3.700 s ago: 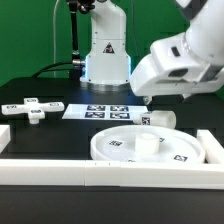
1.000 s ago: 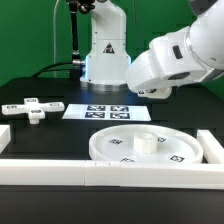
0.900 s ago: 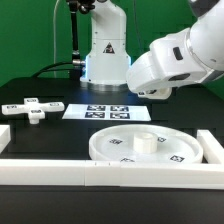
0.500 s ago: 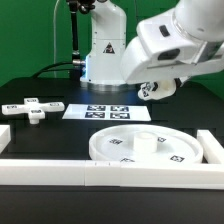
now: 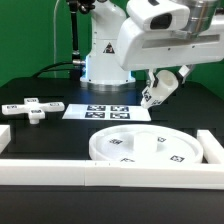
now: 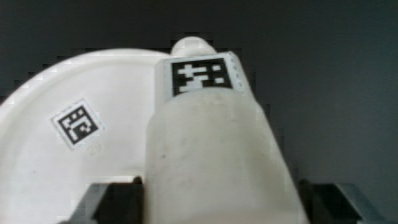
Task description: Assemble round table
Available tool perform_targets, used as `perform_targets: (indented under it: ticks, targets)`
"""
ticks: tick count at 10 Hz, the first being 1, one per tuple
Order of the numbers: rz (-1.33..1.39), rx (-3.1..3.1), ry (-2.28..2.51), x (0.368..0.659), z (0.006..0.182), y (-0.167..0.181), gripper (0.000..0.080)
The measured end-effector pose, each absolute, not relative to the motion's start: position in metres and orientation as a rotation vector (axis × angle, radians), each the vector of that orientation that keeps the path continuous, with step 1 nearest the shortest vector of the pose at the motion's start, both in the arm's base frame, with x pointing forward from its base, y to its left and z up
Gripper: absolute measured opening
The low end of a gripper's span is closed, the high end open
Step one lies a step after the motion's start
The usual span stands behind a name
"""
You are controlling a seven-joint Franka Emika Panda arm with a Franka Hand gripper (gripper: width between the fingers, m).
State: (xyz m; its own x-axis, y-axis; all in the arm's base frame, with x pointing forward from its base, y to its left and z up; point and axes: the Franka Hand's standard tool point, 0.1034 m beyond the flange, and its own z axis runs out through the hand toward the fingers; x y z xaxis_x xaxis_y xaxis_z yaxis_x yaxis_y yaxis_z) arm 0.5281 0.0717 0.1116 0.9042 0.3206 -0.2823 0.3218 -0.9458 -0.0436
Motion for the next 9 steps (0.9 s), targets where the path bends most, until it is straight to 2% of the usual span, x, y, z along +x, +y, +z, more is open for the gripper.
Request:
perform_targets:
  ticks: [3, 5, 7, 9]
  targets:
    - [-0.199, 3.219, 0.294, 0.533, 0.121, 0.07, 0.0413]
    - [0.069, 3.211, 0.304, 0.544, 0.132, 0.066, 0.0413]
    - [0.323, 3.171, 0.302, 0.547, 0.128, 0.06, 0.0413]
    - [0.513, 3.12, 0.324, 0.553, 0.132, 0.053, 0.0413]
